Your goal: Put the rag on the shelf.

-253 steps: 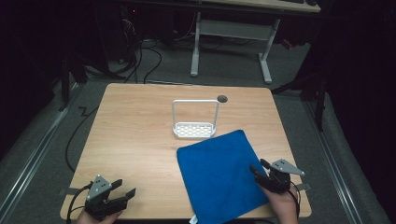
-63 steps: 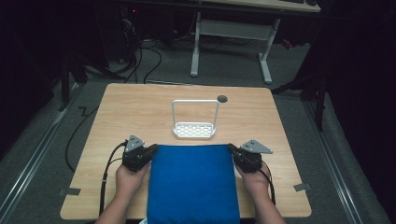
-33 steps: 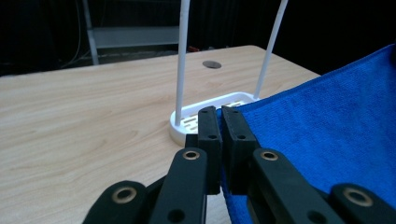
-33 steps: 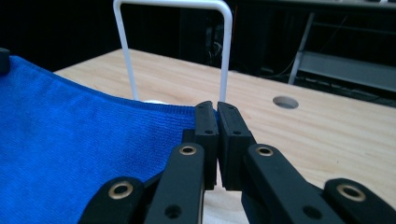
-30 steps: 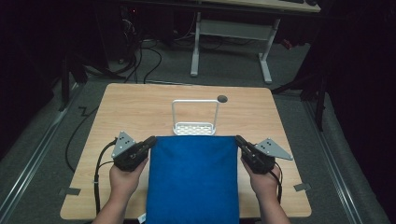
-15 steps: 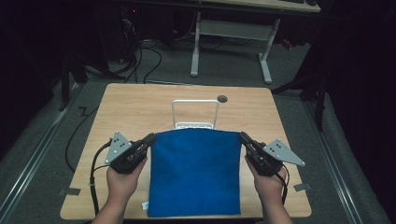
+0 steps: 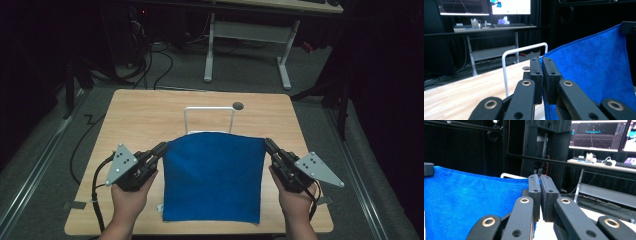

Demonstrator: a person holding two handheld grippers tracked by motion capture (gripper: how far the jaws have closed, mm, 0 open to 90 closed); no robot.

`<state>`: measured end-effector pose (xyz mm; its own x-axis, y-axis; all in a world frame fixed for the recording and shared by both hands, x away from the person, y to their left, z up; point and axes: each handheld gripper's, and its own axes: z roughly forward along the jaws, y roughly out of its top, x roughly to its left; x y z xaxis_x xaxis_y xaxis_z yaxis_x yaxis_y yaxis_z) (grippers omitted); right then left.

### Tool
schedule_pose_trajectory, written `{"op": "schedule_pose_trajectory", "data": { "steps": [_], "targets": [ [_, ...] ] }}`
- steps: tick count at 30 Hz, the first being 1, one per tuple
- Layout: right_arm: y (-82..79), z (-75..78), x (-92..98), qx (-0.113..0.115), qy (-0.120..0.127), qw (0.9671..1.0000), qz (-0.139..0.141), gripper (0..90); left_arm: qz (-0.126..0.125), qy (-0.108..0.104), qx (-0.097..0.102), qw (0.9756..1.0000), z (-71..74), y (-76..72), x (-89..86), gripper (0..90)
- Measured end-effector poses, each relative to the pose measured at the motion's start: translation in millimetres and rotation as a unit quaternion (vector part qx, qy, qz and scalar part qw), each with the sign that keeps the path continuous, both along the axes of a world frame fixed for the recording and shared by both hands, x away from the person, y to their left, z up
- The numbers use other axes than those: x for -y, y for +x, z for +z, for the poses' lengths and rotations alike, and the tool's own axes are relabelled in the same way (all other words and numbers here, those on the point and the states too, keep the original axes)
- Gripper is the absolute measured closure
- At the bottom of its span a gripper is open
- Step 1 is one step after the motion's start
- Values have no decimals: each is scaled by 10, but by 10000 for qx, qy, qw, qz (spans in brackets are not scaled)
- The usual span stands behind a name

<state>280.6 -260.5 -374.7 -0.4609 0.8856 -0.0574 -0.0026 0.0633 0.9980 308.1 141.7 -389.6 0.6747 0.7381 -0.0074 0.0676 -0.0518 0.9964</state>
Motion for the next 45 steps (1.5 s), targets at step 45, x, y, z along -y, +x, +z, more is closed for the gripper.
{"op": "schedule_pose_trajectory", "data": {
  "steps": [45],
  "targets": [
    [1147,782,-14,94,84,9992,-371,885,536,180,206,9982,881,1384,9,881]
  ]
}}
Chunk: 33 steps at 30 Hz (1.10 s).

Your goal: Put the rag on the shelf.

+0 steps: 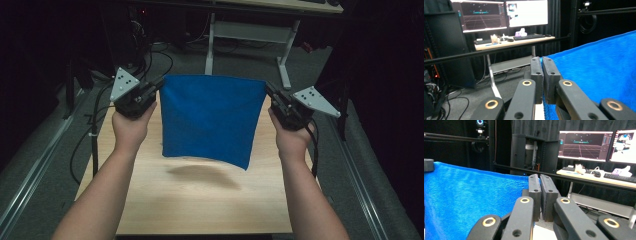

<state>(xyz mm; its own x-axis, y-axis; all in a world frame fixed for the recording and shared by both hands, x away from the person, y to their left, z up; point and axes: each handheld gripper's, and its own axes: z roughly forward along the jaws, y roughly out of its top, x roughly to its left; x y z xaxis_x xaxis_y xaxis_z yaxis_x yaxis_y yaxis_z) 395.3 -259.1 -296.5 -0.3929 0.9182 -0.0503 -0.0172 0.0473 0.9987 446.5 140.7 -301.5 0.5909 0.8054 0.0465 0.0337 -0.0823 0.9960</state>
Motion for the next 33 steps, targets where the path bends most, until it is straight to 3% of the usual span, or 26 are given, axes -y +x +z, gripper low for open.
{"op": "schedule_pose_trajectory", "data": {
  "steps": [10,11,17,20,25,26,27,28,30,31,32,33],
  "targets": [
    [411,86,-25,-169,-81,9997,-151,886,384,317,-189,9986,9,375,45,881],
    [492,85,-32,-221,-116,9995,-171,887,481,322,-286,9979,-1,457,54,880],
    [727,31,-50,-411,-158,9988,-217,888,664,466,-521,9953,-85,672,120,881],
    [831,-23,-19,-558,-57,9982,-209,888,670,510,-598,9947,-131,748,141,880],
    [981,-147,-5,-755,-228,9964,-298,888,614,713,-874,9917,-311,923,187,874],
    [1071,-252,3,-965,-278,9944,-325,888,537,757,-1142,9891,-437,992,187,872],
    [1107,-313,3,-1057,-319,9933,-336,888,537,757,-1142,9891,-437,992,187,872],
    [1107,-313,3,-1057,-319,9933,-336,888,530,796,-1218,9879,-491,1007,185,872],
    [1170,-513,-22,-1299,-410,9901,-332,888,517,878,-1461,9840,-695,1039,179,875],
    [1170,-513,-22,-1299,-410,9901,-332,888,517,878,-1461,9840,-695,1039,179,876],
    [1209,-668,-37,-1479,-512,9871,-339,888,476,890,-1600,9819,-820,1046,167,876],
    [1217,-726,-37,-1535,-476,9865,-321,888,456,903,-1633,9814,-856,1046,163,876]
  ]
}}
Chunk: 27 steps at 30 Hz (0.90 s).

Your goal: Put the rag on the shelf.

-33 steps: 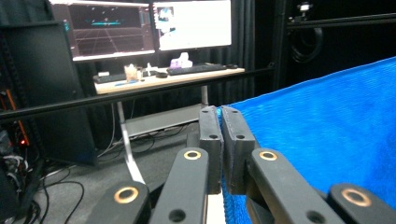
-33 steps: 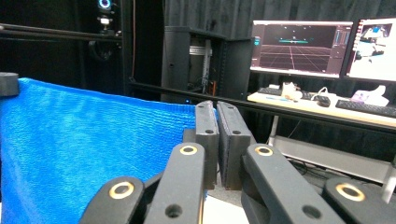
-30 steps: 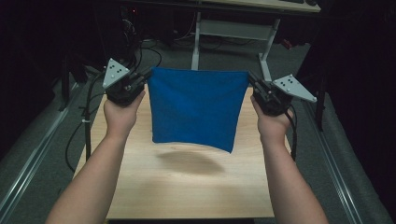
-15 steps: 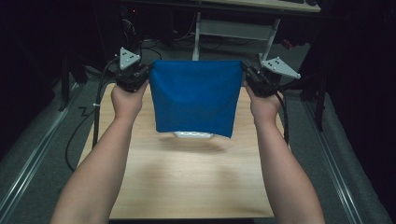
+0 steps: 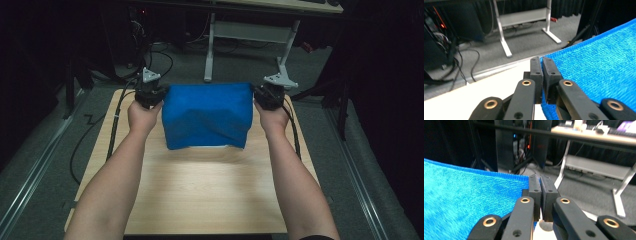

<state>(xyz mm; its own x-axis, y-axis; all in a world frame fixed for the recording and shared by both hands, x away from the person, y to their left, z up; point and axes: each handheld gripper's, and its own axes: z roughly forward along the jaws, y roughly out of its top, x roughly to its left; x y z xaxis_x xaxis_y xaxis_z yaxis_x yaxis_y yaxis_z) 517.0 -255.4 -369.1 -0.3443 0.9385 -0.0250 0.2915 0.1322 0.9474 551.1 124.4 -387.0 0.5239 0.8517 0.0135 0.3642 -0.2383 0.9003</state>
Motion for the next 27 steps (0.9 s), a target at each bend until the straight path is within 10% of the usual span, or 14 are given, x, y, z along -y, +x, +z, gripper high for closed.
{"op": "schedule_pose_trajectory", "data": {
  "steps": [27],
  "targets": [
    [-167,-994,-59,-995,309,9939,370,885,-622,-512,-1089,9908,-910,-140,108,877]
  ]
}}
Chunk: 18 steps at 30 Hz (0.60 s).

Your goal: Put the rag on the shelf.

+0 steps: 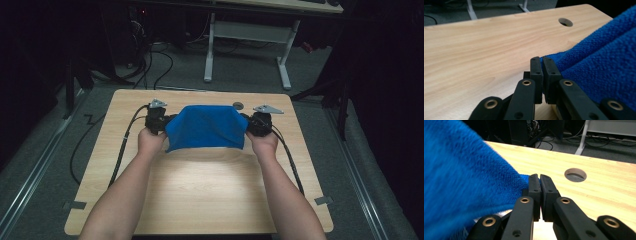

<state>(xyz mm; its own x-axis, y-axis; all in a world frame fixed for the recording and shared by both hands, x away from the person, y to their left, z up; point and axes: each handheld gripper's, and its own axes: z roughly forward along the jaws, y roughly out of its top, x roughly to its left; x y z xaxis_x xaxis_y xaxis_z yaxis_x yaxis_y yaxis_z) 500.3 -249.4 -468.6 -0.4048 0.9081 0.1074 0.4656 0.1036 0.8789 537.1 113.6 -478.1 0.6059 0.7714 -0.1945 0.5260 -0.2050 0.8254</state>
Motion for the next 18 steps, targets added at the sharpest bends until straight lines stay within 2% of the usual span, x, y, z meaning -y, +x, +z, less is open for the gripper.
{"op": "schedule_pose_trajectory", "data": {
  "steps": [6,15,18],
  "targets": [
    [-39,-102,-21,-159,-72,9998,25,885,-51,29,-108,9999,-74,-17,45,877],
    [-115,-253,26,-279,-81,9996,-22,885,-144,43,-290,9995,-173,-2,97,875],
    [-156,-289,51,-252,-81,9996,-36,884,-193,50,-369,9991,-233,1,129,871]
  ]
}}
